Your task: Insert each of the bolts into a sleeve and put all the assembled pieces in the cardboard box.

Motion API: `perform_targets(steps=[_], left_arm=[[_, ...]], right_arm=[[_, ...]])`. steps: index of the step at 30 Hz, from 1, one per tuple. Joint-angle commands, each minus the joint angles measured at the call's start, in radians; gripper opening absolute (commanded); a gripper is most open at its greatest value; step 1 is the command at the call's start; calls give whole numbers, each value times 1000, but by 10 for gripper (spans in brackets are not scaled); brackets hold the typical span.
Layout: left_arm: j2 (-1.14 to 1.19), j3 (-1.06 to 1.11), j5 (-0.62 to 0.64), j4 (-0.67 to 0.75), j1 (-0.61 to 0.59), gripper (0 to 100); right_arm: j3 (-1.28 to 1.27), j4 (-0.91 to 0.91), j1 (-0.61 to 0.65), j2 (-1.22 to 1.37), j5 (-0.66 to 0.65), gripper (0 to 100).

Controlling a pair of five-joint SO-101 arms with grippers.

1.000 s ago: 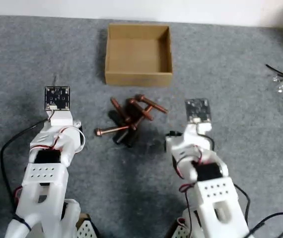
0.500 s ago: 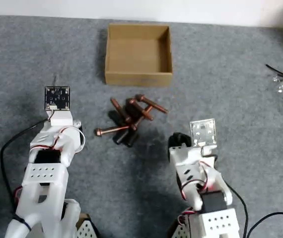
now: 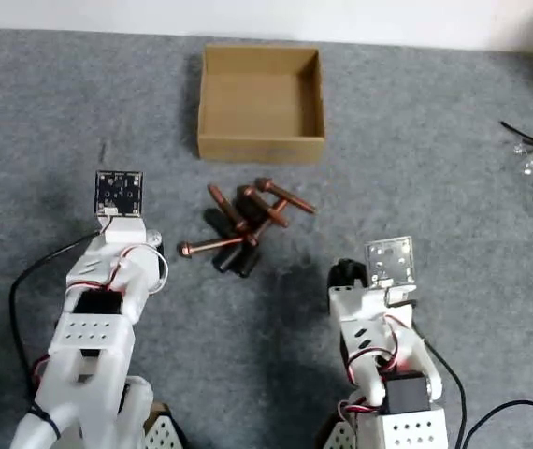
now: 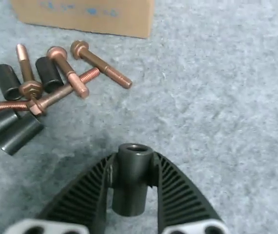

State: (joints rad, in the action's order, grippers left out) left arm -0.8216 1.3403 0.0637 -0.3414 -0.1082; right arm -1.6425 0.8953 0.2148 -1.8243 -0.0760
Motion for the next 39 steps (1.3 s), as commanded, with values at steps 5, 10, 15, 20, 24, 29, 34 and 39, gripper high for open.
perform_targets(steps=[5,10,15,20,24,29,34,39], left_arm=[[-54,-33,-153,-117,4,8],[-338,-1,-150,-302,10,8],[-694,147,-155,-443,10,11],[-1030,300,-157,-549,8,11],[-964,323,-157,-549,10,11],[-972,357,-157,-555,8,11],[-980,346,-152,-552,-27,11],[-969,242,-147,-540,33,11]], right_arm=[[-53,-61,-16,-15,-15,3],[-59,-59,-16,-15,-15,3],[-62,-64,-16,-15,-15,3],[-62,-64,-16,-15,-15,3],[-62,-64,-16,-15,-15,3],[-64,-64,-16,-15,-17,3],[-64,-64,-16,-15,-17,3],[-64,-64,-16,-15,-17,3]])
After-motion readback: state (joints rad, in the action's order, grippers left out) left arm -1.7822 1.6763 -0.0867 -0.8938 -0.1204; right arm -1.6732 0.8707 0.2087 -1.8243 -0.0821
